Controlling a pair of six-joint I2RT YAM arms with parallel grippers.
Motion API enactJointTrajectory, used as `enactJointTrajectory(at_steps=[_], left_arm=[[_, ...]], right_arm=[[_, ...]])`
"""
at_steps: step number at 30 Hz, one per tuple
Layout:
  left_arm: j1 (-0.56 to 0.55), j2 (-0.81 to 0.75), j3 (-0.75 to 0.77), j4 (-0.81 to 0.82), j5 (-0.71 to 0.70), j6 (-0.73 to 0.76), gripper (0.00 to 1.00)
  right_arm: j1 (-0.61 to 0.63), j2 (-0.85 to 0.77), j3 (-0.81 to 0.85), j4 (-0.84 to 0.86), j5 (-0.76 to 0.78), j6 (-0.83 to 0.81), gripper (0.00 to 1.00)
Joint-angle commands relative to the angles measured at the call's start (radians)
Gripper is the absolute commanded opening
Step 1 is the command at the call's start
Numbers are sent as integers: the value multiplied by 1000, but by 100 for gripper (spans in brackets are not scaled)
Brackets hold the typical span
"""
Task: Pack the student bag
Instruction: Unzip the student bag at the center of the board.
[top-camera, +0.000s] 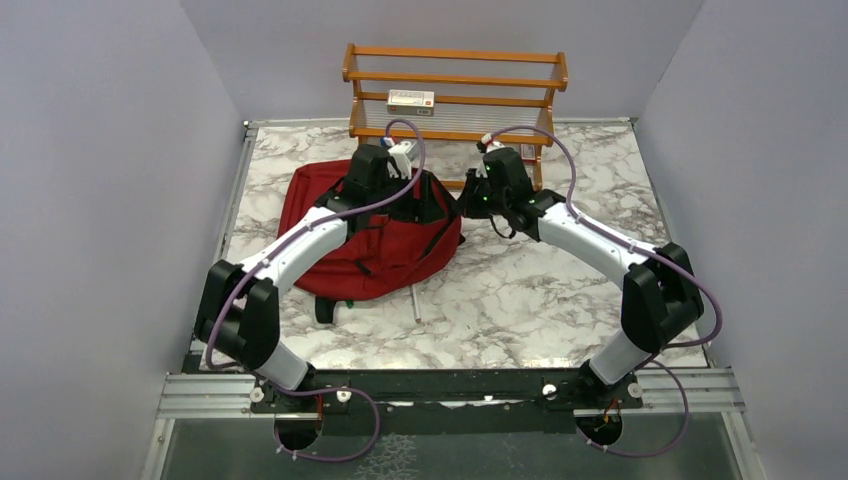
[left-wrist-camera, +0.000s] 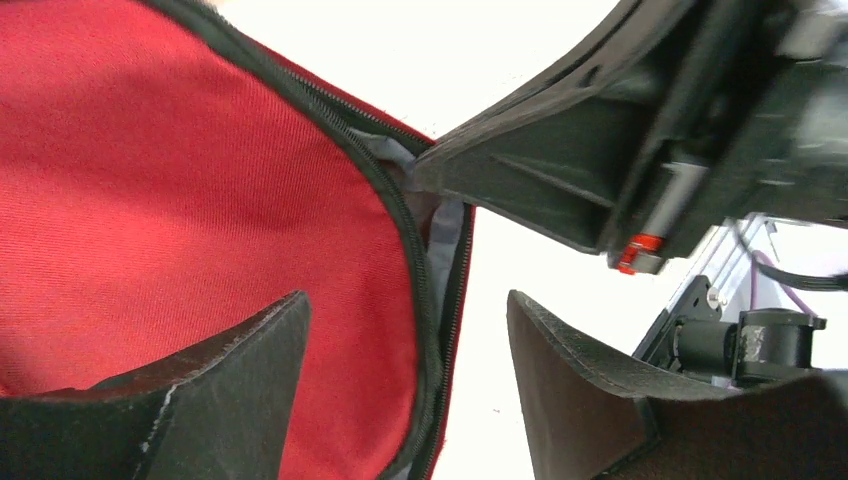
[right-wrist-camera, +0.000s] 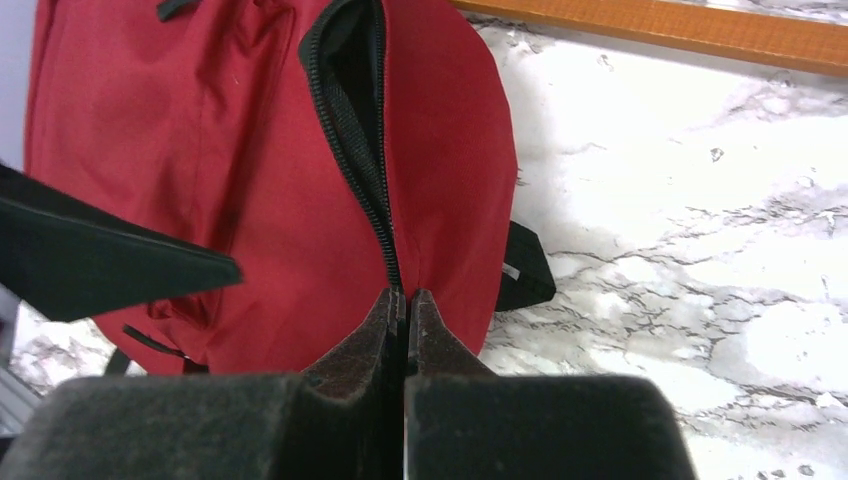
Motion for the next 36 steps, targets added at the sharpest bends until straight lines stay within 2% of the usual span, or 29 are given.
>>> enactJointTrajectory(at_steps=[1,5,7,11,15,20,23,28,36], left_arm=[[32,-104,6,1,-31,26,73],[122,-184,-60,30,-108,-18,73],[168,-225,-97,29,-178,-34,73],[232,-286,-141,-36,-346,-34,73],[272,-328,-180,-83,-513,-48,74],[284,-396,-235,-112,-623,-101,76],[285,-448,-279,-125,-687,-138,76],[292,-491,-315,-150,-766,-181,76],[302,-496,-332,-189,-794,-239,75]], right_arm=[[-7,-42,-23,10,69,-18,9],[-8,-73,-43,-8,109,-37,28],[-8,-104,-66,0,127,-51,35],[-8,-172,-102,35,116,-99,42],[-8,-218,-129,90,5,-175,48],[-6,-228,-131,156,-257,-243,50],[27,-189,-101,167,-350,-236,50],[186,-122,-61,181,-318,-295,51],[411,56,8,226,-322,-381,50]])
